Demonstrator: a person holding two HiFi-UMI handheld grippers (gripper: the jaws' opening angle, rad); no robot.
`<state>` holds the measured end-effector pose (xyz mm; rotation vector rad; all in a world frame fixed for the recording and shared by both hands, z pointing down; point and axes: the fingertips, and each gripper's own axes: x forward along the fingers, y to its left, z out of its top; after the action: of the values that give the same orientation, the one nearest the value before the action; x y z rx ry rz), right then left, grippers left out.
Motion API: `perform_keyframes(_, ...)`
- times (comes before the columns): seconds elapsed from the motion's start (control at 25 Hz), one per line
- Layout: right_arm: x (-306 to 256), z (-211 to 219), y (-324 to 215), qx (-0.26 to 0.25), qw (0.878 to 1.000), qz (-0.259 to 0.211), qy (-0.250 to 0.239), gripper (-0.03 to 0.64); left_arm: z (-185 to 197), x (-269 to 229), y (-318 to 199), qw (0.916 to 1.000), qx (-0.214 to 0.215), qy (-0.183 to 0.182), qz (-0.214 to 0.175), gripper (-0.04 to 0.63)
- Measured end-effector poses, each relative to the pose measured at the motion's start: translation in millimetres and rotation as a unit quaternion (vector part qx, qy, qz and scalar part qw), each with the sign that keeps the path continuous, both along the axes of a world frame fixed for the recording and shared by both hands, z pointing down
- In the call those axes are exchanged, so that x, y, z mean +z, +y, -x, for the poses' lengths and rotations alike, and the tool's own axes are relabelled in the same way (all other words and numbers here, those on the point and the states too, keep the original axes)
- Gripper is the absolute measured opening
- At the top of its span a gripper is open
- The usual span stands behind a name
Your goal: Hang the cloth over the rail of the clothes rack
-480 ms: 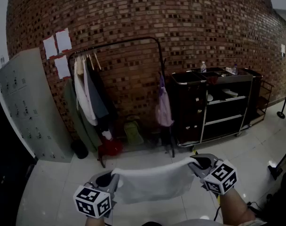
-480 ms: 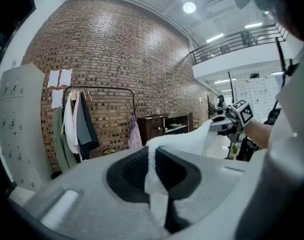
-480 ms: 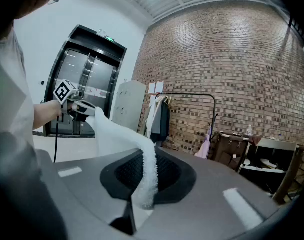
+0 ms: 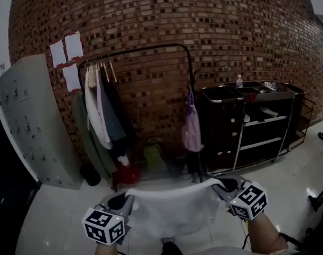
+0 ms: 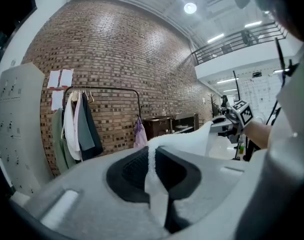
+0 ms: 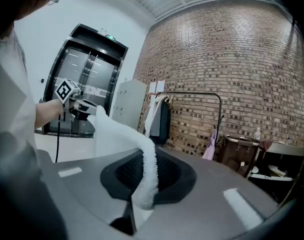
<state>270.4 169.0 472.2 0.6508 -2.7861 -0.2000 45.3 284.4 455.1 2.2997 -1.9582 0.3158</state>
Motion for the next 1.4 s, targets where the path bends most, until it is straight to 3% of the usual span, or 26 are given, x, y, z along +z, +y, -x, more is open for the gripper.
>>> perform_keyframes(0.2, 6, 63, -80, 0.005, 1.0, 0.006, 0.002, 0.029, 64, 7, -83, 0.9999, 0.007, -0.002, 0.009, 0.021)
perform_keyframes(0.56, 10, 203, -265, 0.035, 0.999, 0.037, 0.009, 0.029, 210, 6, -279, 0.9989, 0.03, -0.001, 0.037, 0.021)
perform_keyframes(0.76, 1, 261, -335, 0.045, 0.998, 0.031, 0.018, 0.028, 268, -6, -356, 0.999, 0.039, 0.0, 0.02, 0.021)
perform_keyframes(1.08, -9, 283, -394, 0.06, 0.997, 0.018, 0.035, 0.028, 299, -2, -419, 0.9981, 0.054, 0.012, 0.026, 0.021)
perform_keyframes(1.4, -9, 292, -448, 0.052, 0.998, 0.02, 0.033, 0.028, 308, -4, -474, 0.9974, 0.061, -0.004, 0.037, 0.021)
